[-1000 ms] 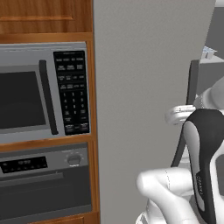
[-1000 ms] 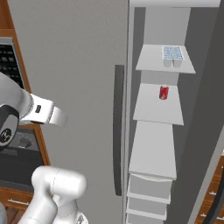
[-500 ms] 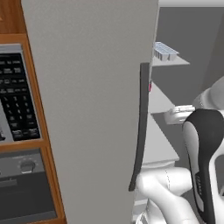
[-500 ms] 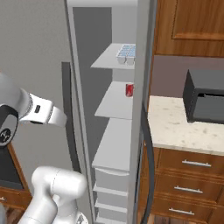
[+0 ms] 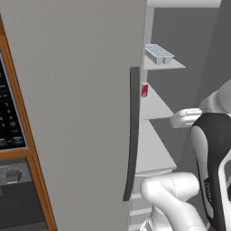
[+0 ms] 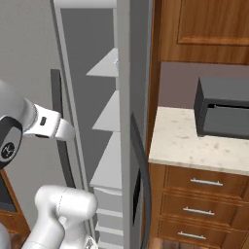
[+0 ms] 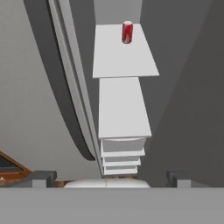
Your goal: Open the freezer door, pick up the ice cube tray from the freezer, and place it on the dining counter.
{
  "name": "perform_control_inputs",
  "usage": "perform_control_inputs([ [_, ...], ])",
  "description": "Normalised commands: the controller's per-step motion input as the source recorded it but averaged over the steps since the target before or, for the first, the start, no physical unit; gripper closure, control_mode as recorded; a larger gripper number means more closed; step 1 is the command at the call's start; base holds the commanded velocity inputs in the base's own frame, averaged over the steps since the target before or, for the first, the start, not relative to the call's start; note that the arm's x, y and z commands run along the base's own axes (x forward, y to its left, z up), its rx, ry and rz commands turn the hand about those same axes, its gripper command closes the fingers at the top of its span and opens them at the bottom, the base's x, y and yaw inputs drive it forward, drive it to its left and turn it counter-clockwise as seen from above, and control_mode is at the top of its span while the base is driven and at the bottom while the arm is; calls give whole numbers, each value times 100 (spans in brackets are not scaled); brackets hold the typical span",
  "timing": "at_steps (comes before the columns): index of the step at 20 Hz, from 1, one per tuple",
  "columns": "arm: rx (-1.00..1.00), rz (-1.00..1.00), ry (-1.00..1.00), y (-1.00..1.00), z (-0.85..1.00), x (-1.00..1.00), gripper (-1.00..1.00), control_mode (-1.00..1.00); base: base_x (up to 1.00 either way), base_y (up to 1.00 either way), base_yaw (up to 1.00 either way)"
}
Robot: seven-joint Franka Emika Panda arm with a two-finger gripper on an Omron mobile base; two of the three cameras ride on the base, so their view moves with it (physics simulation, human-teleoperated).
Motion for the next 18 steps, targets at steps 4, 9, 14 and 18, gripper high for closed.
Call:
perform_control_inputs([
  [4,0,0,0,0,0,0,-100,100,71,-41,1],
  [9,0,0,0,0,0,0,-100,100,93,-30,0],
  [14,0,0,0,0,0,0,-100,100,100,-13,0],
  [18,0,0,0,0,0,0,-100,100,100,-8,-4],
])
